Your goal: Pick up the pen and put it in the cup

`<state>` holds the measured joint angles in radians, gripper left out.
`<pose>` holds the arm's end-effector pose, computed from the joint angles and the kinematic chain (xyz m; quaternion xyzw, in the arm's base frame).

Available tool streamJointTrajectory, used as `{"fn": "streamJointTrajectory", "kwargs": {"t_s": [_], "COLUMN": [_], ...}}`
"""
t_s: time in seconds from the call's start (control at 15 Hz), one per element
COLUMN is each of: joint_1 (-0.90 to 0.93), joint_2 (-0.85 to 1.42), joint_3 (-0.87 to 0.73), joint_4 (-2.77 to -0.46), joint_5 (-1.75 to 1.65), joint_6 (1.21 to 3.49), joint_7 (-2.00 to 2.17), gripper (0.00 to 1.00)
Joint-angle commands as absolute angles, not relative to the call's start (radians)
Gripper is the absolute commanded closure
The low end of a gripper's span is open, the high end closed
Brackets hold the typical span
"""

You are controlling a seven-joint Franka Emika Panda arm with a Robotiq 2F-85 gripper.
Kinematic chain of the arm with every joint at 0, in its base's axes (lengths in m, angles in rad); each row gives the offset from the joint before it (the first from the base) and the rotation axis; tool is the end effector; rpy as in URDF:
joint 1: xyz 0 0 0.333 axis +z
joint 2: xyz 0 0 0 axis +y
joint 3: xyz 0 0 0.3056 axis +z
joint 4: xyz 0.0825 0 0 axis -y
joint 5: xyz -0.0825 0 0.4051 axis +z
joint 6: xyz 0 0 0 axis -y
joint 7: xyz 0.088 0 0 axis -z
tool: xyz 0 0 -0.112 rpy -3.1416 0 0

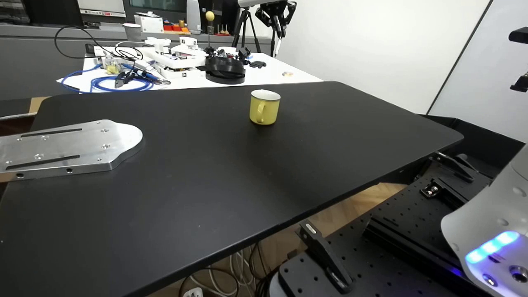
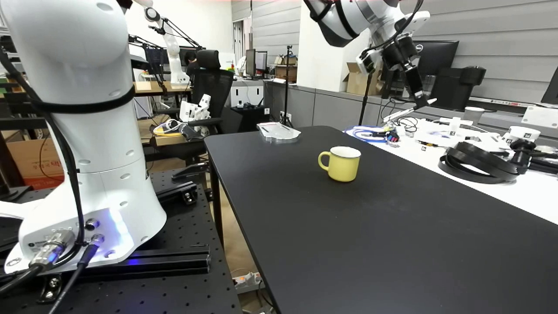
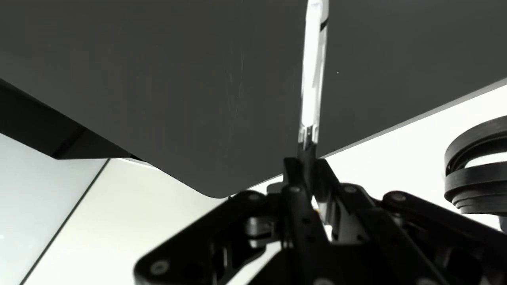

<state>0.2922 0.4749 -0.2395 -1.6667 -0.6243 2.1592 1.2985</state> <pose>0.6932 0.0274 0.3252 0.8631 -0.3993 0.2002 0.2357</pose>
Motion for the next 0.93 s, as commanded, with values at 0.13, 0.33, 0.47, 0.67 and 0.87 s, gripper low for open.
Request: {"fn": "streamJointTrajectory", "kwargs": {"t_s": [0.13,0.33,0.47,0.67,0.87], "joint_1": [0.274,0.255,0.241,0.219,0.199], "joint_2": [0.338,0.300,0.281,0.270,0.274], "joint_3": [-0.149,-0.112,-0.091,-0.066,-0.052], "joint_4": [-1.846,-1.911,-1.953,-1.991,-2.022], "joint_5": [-0.697,-0.684,-0.675,-0.655,-0.637], "joint_6": [2.126,2.117,2.140,2.178,2.256], "joint_7": [1.346,1.351,1.361,1.388,1.423], "gripper": [0.97,0.97,0.97,0.97,0.97]}}
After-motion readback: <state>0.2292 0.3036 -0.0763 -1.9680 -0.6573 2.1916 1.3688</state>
